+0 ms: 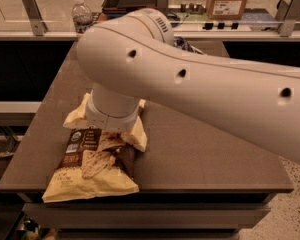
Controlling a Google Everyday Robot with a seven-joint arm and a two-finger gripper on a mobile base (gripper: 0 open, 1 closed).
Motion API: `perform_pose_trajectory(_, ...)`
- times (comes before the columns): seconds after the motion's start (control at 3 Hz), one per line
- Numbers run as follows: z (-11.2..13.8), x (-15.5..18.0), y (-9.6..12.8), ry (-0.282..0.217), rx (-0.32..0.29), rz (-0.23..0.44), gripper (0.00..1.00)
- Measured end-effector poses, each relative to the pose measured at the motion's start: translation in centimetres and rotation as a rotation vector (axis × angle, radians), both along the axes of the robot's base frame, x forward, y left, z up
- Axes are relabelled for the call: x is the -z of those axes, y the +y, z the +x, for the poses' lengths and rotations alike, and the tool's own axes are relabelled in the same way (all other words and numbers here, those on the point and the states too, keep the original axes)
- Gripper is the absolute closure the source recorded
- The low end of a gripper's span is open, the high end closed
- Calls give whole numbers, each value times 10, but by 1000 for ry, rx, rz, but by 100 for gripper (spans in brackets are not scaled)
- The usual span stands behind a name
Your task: Move brown chip bag near water bottle
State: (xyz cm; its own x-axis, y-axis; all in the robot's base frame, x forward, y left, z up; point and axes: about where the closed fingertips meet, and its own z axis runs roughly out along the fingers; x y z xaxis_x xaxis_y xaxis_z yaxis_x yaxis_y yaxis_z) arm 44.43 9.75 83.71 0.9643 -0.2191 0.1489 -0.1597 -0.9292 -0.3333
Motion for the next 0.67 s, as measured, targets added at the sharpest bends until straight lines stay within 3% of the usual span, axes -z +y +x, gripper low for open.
perform_pose_trajectory(0.33, -2, -1, -1, 1, -2, -7, 18)
perform_pose_trajectory(0.67, -3, -2, -1, -1, -3, -8, 42)
